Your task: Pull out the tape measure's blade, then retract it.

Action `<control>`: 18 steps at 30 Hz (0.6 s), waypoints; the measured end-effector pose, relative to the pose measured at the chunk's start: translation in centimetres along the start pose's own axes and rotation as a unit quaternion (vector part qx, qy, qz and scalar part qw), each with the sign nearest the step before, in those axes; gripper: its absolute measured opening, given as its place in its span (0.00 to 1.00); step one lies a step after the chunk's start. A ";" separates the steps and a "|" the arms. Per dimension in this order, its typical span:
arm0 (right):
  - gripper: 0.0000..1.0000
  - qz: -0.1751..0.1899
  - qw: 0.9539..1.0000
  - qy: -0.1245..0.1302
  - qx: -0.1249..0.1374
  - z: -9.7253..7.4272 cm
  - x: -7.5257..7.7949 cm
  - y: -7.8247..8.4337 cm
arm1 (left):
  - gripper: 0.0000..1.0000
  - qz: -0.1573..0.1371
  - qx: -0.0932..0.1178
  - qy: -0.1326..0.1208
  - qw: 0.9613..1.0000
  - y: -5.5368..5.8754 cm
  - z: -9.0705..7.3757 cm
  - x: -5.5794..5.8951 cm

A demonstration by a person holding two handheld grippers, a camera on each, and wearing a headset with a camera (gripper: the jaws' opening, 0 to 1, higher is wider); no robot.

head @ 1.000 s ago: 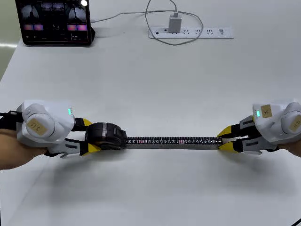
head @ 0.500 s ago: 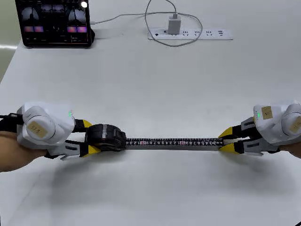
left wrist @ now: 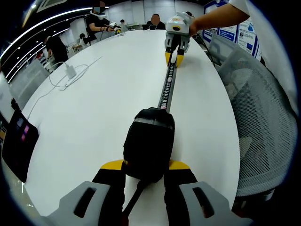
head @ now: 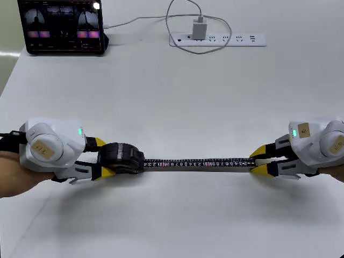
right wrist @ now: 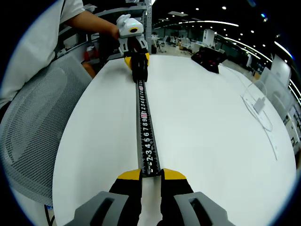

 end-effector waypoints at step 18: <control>0.18 0.017 1.000 0.000 0.001 -0.3 -0.2 -0.2 | 0.28 0.005 -0.005 -0.005 1.000 0.2 -0.2 -0.1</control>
Point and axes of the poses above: the centre of the closed fingertips' face, and the gripper's own axes: z roughly forward along the fingers, x roughly to its right, y roughly out of its underside, the point moved 7 cm from there along -z, roughly backward along the fingers, and after that the axes turned 4 degrees about -y, right-handed, at the moved point
